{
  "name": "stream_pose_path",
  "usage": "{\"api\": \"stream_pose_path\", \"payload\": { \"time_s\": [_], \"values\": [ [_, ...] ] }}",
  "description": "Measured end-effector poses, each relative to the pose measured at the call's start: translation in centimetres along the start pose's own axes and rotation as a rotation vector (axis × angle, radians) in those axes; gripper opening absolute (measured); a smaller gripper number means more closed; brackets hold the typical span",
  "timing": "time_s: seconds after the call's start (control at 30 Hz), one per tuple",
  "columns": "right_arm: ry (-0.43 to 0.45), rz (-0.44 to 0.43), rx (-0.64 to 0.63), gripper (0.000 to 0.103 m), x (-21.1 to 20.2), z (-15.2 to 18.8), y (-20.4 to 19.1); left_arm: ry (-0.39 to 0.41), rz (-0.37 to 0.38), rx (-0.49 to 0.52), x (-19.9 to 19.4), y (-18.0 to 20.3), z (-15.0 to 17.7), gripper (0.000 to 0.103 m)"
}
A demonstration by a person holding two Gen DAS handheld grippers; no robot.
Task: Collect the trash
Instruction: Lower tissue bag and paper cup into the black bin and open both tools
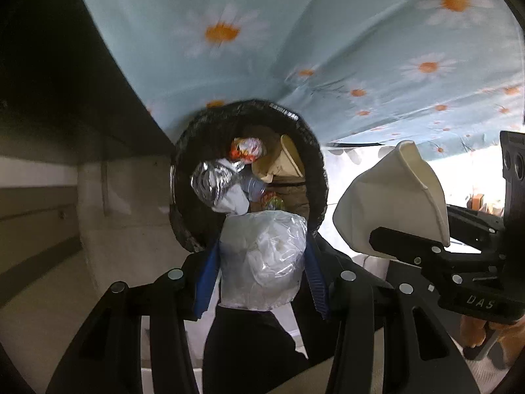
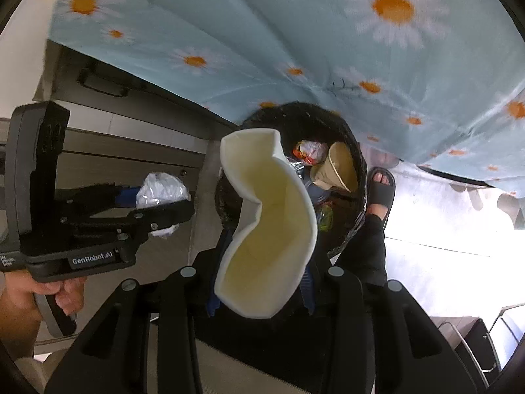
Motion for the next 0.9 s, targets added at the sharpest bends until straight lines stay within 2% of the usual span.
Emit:
{"api": "stream_pose_path", "payload": {
  "time_s": [0.33,0.57,0.6,0.67,0.9],
  "values": [
    [-0.074,0.014,0.073,0.039,5.0,0.0,2.7,-0.056,-0.015,-0.051,4.7,-1.4,-0.2,0.047],
    [-0.092,0.007,0.090,0.041,6.2,0.0,3.4,-0.084,-0.040,-0.061,5.9,-2.4,-0.3,0.049],
    [-0.092,0.001,0.093,0.054,6.3,-0.1,3.4,-0.099,-0.035,-0.065,6.0,-2.5,-0.3,0.061],
    [-0.089,0.010,0.111,0.064,5.8,-0.1,3.7,-0.120,-0.033,-0.077,6.1,-2.6,-0.3,0.072],
    [-0.071,0.017,0.124,0.064,4.6,-0.6,4.1,-0.116,-0.043,-0.081,5.6,-3.1,-0.5,0.072]
  ]
}}
Point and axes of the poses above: each gripper's, at about its wrist camera, not at the fingertips, and x roughly the way its jaws point, y to its right, z to its underside, the point moved 5 cm from there along x, roughly the way its jaws point, and after that the axes turned 4 degrees about -z, right-handed, at the moved point
